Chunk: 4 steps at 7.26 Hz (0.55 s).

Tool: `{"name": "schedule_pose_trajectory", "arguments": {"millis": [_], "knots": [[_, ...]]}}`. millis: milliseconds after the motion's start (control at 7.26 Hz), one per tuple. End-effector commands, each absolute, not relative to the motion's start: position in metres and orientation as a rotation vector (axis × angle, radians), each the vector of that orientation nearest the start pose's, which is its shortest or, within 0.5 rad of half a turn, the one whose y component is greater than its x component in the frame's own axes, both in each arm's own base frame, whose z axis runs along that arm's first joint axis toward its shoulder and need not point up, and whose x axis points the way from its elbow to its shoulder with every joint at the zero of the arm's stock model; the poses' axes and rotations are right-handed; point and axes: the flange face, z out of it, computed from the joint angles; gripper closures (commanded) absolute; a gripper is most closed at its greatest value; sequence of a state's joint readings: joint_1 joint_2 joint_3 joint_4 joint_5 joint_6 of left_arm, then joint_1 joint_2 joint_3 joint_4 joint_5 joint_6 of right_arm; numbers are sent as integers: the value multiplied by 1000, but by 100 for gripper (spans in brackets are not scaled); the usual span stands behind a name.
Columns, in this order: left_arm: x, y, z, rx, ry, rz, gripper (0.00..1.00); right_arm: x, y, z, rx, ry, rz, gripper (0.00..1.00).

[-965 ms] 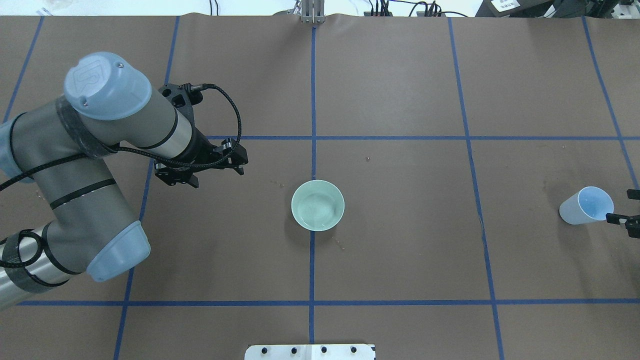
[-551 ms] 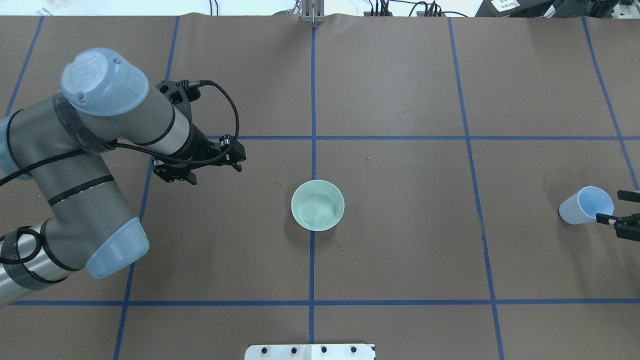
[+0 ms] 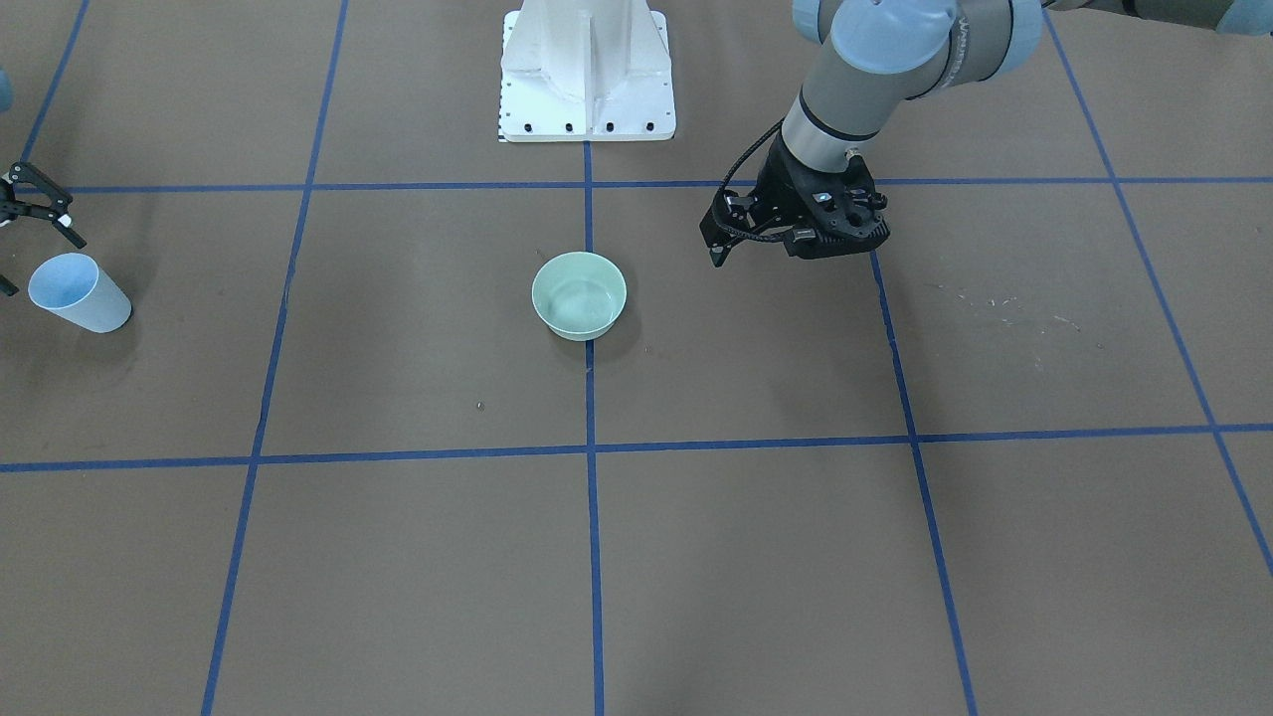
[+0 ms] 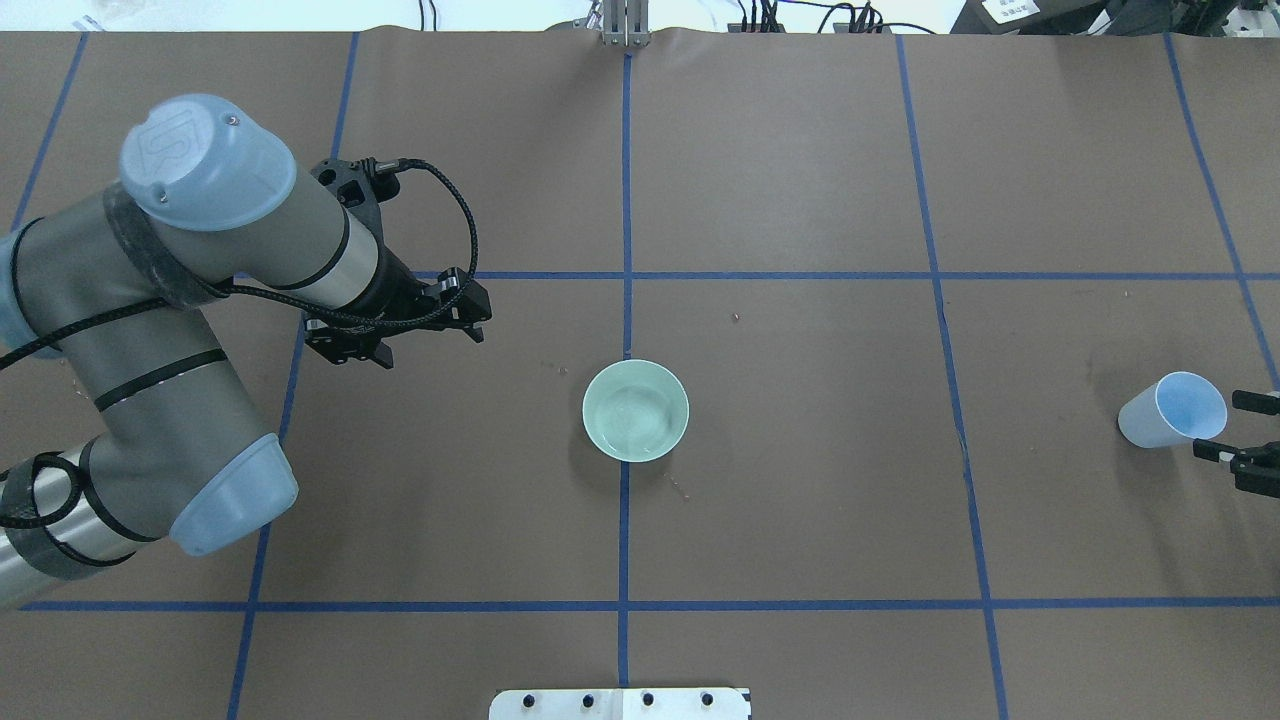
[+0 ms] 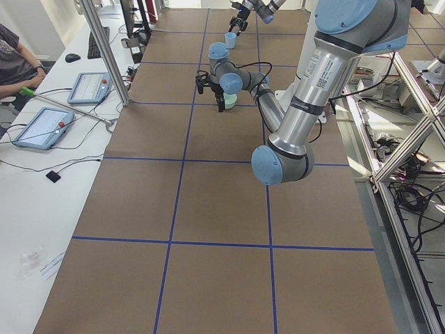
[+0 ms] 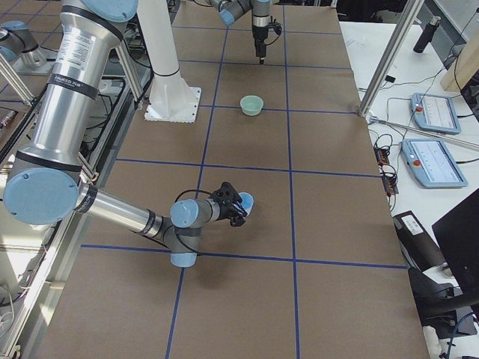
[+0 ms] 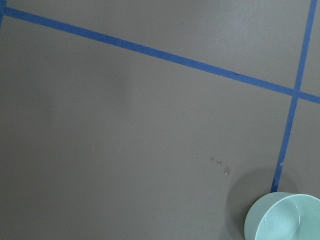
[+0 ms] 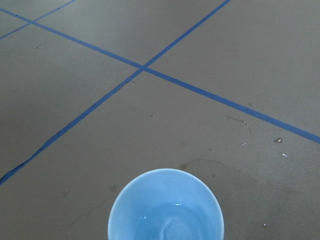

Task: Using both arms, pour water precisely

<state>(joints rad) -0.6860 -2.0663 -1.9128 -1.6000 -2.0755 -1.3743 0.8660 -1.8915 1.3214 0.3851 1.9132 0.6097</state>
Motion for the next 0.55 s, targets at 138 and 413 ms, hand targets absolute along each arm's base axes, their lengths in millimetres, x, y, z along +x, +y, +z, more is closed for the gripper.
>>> {"name": "schedule_pose_trajectory", "arguments": {"millis": [138,413], "knots": [[406,-443,224,-63,971,-232,0,-124,-292,707,990,-1034,-343,5],[405,-444,223,-62,973,-233,1,-149,-293,706,1018,-1028,-355,5]]}}
